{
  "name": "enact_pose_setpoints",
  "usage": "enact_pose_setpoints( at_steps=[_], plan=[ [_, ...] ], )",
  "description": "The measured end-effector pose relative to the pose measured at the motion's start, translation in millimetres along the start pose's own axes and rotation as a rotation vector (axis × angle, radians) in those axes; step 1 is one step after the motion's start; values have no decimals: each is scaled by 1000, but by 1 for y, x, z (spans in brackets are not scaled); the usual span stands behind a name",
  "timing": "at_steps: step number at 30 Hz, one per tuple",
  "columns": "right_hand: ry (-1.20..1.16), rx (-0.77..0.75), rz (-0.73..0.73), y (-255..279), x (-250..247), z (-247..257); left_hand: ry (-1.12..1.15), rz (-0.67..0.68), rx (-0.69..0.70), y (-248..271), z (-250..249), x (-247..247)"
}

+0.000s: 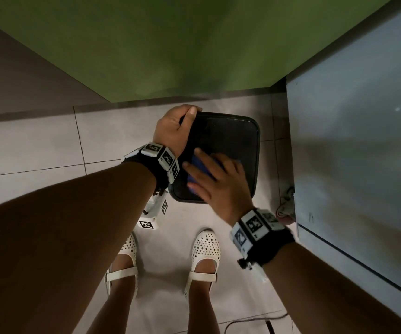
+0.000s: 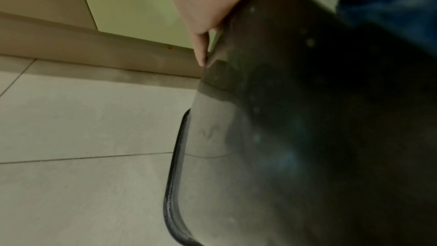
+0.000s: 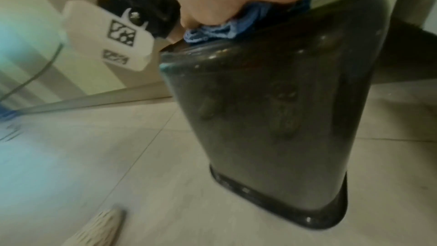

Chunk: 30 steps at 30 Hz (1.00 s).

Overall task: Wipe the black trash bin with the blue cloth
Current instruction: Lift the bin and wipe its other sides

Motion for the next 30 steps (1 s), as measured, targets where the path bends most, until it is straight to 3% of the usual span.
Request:
enact_pose_setpoints(
  at_steps=[5, 8, 10, 13, 16, 19, 24, 27, 30],
  plan=[
    [39, 339, -103, -43, -21, -70, -4, 5, 1, -1, 0, 0],
    [-51, 440, -130, -26, -20, -67, 6, 10, -10, -1, 1, 1],
    [-119, 441, -80, 1, -12, -47, 23, 11, -32, -1, 3, 2],
    [-116, 270, 33, 30, -1, -12, 57, 7, -47, -1, 4, 2],
    [-83, 153, 57, 23, 1, -18, 61, 8, -27, 0, 3, 1],
    [-76, 327, -11, 8, -9, -47, 71, 13, -18, 0, 3, 3],
    [-308, 674, -186, -11, -21, -57, 217, -7, -77, 1, 11, 3],
    [-288, 667, -241, -50, -26, -55, 269, -20, -58, 2, 7, 0],
    [-171, 593, -77, -78, -8, -44, 238, -14, 5, 3, 1, -2]
  ],
)
Point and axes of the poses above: each hand's wrist, its own y-axis away from the middle knuckle, its own x-axis out of the palm, z = x × y, the point moved 9 cm from there along -y, towards the middle knuckle, and after that the axes turned 1 degree about z, right-handed, at the moved point
